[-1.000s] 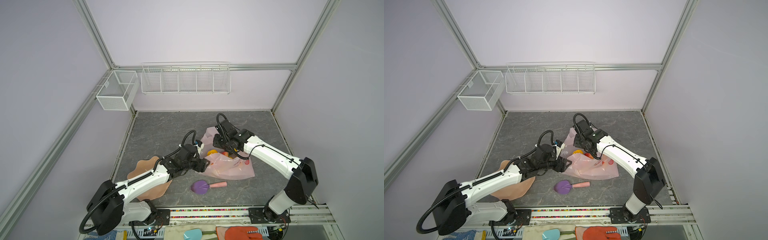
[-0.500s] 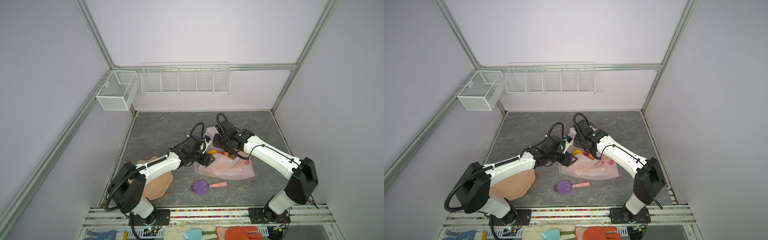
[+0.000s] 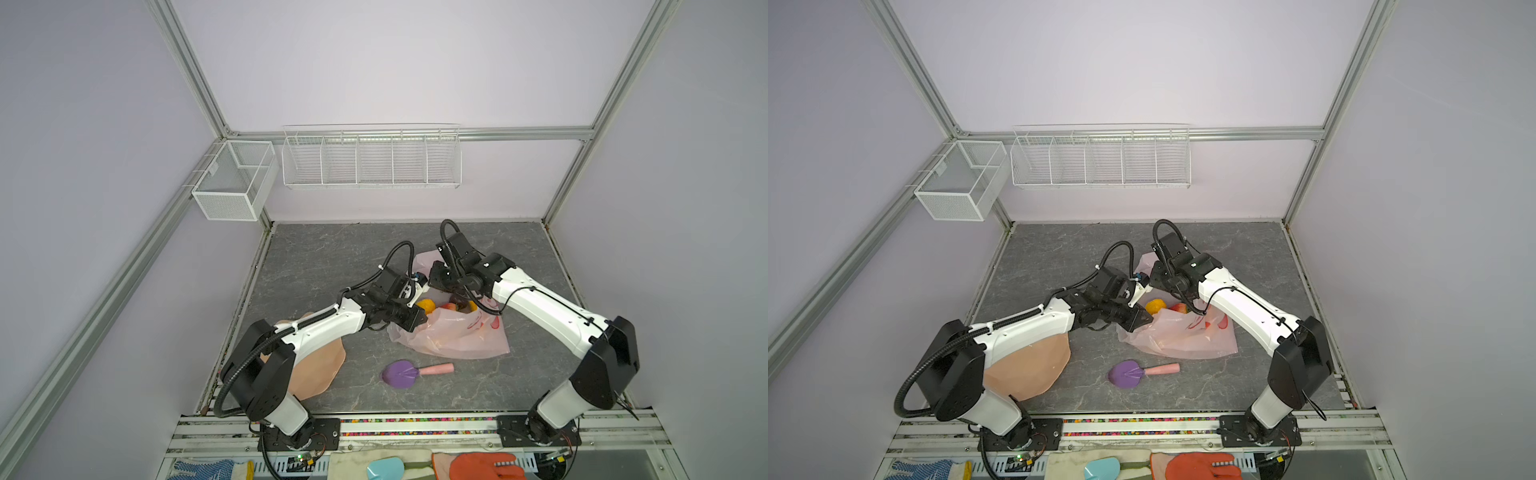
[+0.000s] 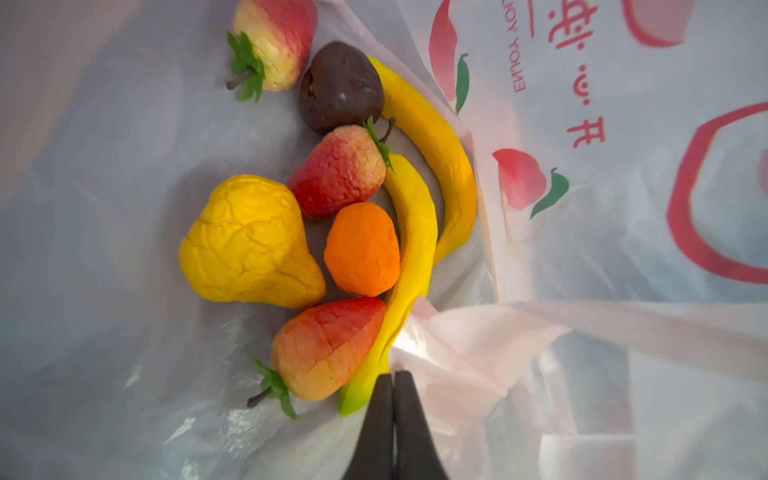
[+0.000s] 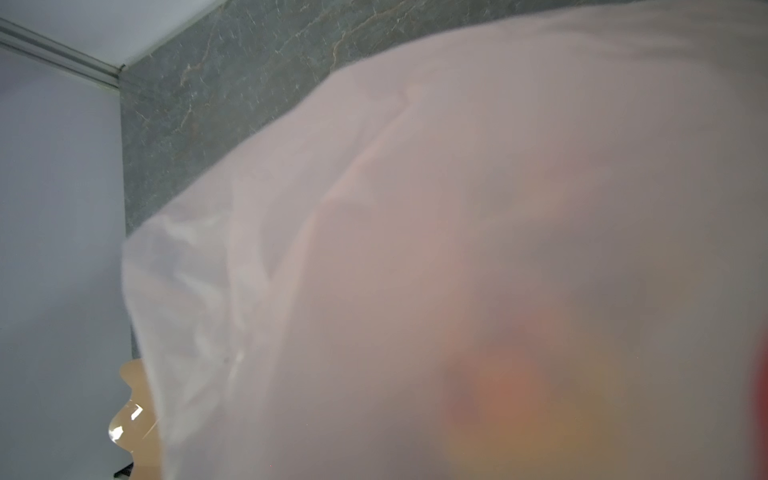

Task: Place the fruits into the plastic bag
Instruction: 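Lift the pink bag upright with both grippers, moving it farther from the robot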

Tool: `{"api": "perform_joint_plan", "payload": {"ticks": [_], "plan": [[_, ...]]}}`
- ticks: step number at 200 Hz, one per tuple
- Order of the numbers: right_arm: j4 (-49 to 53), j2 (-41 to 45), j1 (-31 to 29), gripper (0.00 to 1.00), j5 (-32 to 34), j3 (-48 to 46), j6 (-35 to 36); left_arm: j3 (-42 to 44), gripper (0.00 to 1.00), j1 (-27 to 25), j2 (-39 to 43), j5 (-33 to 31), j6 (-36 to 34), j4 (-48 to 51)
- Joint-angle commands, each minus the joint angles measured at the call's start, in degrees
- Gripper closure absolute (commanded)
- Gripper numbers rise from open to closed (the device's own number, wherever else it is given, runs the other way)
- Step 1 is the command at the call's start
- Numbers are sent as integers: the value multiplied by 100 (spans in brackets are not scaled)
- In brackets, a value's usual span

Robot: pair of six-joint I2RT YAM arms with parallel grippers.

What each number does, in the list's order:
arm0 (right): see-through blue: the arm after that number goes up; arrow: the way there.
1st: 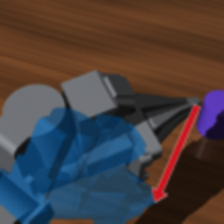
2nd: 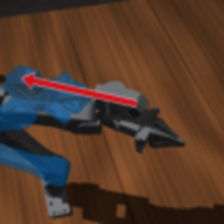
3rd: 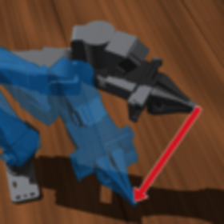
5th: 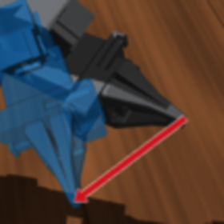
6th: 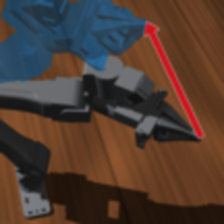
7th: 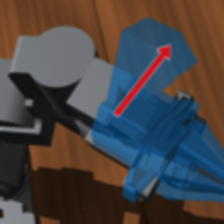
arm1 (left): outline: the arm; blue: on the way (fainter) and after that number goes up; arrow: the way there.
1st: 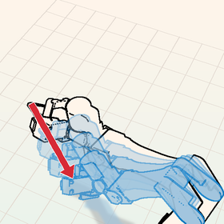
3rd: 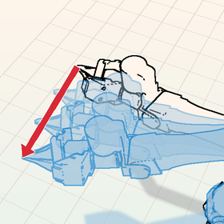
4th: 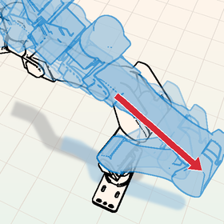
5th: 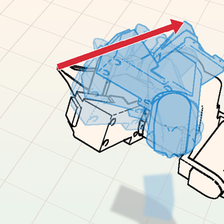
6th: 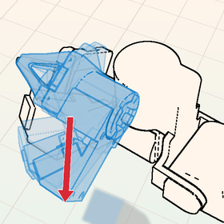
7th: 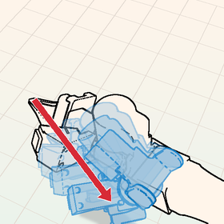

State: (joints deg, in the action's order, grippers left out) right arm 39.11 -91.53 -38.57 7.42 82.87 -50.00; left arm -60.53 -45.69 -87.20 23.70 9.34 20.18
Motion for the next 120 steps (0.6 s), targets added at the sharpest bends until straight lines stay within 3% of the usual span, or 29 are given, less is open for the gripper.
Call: {"api": "perform_joint_plan", "payload": {"ticks": [1,53,95,120], "plan": [[-13,348,178,93,-192,322,-254,-412,100,8,735,-521,18,328],[-239,538,480,93,-616,715,-430,-556,100,140,1692,-1259,115,296],[-368,587,671,93,-750,1512,-741,-1681,100,560,2014,-2089,-94,869],[-863,939,1001,93,-603,1179,-1389,-2252,100,1009,1967,-2144,-132,952]]}}
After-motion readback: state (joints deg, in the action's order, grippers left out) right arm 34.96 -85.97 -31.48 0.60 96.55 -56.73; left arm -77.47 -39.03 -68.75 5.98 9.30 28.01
